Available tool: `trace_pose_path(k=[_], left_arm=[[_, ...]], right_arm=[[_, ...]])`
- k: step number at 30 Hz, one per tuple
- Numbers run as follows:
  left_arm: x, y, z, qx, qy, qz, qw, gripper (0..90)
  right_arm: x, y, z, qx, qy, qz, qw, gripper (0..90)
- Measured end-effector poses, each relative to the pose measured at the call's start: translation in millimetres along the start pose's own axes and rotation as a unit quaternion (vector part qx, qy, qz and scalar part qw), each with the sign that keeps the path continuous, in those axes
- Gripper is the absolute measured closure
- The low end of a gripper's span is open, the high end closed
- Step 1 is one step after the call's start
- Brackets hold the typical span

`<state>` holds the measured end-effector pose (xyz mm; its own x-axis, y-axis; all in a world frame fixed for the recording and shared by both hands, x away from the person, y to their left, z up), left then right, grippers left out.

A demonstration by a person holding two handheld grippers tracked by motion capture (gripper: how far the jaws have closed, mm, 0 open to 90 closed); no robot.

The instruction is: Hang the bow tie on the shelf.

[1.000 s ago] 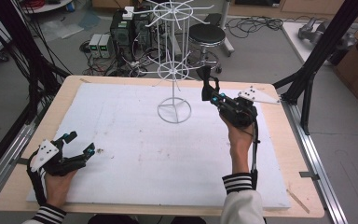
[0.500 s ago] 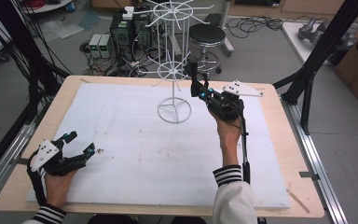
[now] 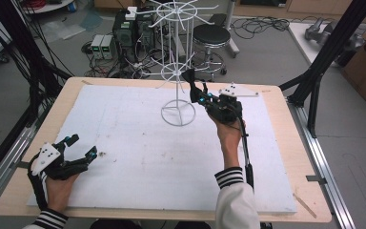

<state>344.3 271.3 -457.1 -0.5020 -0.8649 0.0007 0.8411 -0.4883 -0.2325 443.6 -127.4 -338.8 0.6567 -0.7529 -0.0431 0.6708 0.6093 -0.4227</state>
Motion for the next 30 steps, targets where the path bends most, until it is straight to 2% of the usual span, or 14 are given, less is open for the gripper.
trace_pose_path(k=[1, 7, 18, 20, 21, 22, 23, 24, 25, 28, 30], left_arm=[[0.0, 0.0, 0.0, 0.000, 0.000, 0.000, 1.0000, 15.5], [-0.1, 0.0, 0.0, 0.000, -0.001, 0.000, 1.0000, 15.5], [0.1, 0.0, 0.0, 0.000, 0.001, 0.000, 1.0000, 15.5], [0.0, -0.1, 0.0, 0.000, 0.001, 0.001, 1.0000, 15.5], [0.0, -0.1, 0.0, 0.000, 0.001, 0.001, 1.0000, 15.5], [0.0, -0.1, 0.0, 0.000, 0.001, 0.001, 1.0000, 15.5], [0.0, 0.0, 0.0, 0.000, 0.001, 0.000, 1.0000, 15.5], [0.0, 0.0, 0.0, 0.000, 0.001, 0.000, 1.0000, 15.5], [0.0, 0.0, 0.0, 0.000, 0.001, 0.000, 1.0000, 15.5], [-0.1, 0.1, 0.0, 0.000, -0.001, 0.000, 1.0000, 15.5], [-0.2, 0.1, 0.0, 0.000, -0.002, 0.000, 1.0000, 15.5]], right_arm=[[0.0, 3.5, -2.7, -0.010, 0.002, 0.000, 0.9999, 86.5], [-1.2, 9.8, -8.7, -0.031, 0.000, 0.000, 0.9995, 86.5], [1.3, 15.0, -18.8, -0.053, -0.004, -0.005, 0.9986, 84.9], [2.1, 17.1, -23.4, -0.064, -0.009, -0.008, 0.9979, 77.0], [2.5, 18.4, -26.0, -0.070, -0.013, -0.019, 0.9973, 66.7], [2.5, 18.4, -26.0, -0.070, -0.013, -0.019, 0.9973, 66.7], [3.0, 18.8, -27.3, -0.072, -0.017, -0.022, 0.9970, 62.3], [2.3, 19.8, -30.9, -0.078, -0.012, -0.022, 0.9966, 40.8], [3.2, 20.1, -32.4, -0.083, -0.012, -0.031, 0.9960, 32.0], [5.1, 17.7, -37.9, -0.093, -0.012, -0.058, 0.9939, 15.9], [5.3, 15.4, -40.3, -0.098, -0.011, -0.065, 0.9930, 12.9]])
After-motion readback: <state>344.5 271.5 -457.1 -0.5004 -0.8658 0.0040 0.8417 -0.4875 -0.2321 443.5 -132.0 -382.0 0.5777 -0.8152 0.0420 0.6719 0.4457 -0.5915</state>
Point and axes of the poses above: each handheld gripper's, and its own axes: y roughly forward along the jaws, z roughly out of its top, x roughly to its right, the point moved 8 cm from there along y, roughly forward along the jaws, and after that the axes turned 10 degrees about -x, right-handed, at the moved point
